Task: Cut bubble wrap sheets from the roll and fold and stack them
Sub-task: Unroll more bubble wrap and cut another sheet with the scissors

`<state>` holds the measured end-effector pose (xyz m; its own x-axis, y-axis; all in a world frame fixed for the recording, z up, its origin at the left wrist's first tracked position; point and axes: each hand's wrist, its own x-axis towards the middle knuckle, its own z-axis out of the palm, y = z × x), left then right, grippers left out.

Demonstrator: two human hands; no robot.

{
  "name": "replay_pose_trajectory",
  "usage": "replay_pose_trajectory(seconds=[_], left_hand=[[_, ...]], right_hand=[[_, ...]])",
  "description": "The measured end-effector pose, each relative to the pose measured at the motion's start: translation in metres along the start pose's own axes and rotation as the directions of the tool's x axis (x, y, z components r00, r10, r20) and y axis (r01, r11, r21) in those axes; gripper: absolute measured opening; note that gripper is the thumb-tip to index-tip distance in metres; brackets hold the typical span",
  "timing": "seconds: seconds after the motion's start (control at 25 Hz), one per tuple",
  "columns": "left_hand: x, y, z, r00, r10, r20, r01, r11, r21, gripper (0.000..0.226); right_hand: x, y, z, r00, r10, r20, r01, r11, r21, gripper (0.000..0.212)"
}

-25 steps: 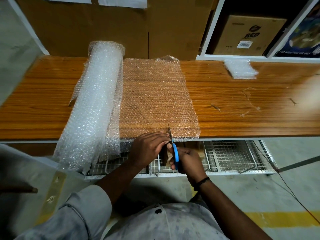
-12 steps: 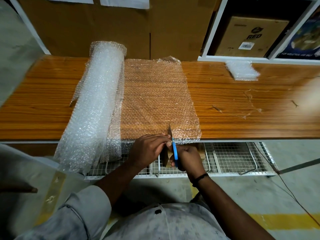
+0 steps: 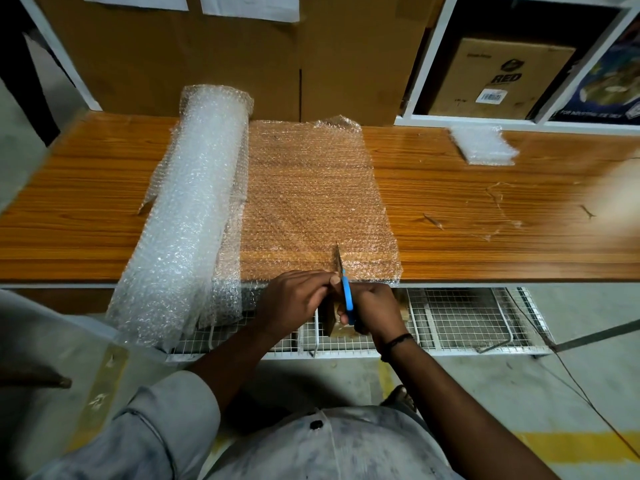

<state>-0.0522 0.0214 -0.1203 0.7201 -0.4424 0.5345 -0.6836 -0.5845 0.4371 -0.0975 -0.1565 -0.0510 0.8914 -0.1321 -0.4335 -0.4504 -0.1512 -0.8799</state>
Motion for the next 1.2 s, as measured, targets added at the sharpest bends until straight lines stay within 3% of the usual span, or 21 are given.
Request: replay_pose_trajectory(seconds=[0.52,0.88,1.2], left_hand=[[0.002,-0.003,-0.003,0.999,0.007,-0.038,-0.008,0.999,-0.037,0.017],[0.005,-0.003,-0.006,0.998,0.033,-0.050,-0.036,0.998,-0.046,0.013],[0.004,-0.007,-0.005,0.999,0.003,-0.046,-0.008,0.995,-0.097,0.012]], right_hand=[[0.016,-0.008,0.003,0.999,0.044,-0.023,-0.043,0.999,0.025,0.036],[0.023,-0.025,0.004,0.999,0.029,-0.014,-0.029,0.999,0.033,0.047],[0.031,-0.036,0.005,0.998,0.056,-0.023,-0.055,0.997,0.051,0.040]])
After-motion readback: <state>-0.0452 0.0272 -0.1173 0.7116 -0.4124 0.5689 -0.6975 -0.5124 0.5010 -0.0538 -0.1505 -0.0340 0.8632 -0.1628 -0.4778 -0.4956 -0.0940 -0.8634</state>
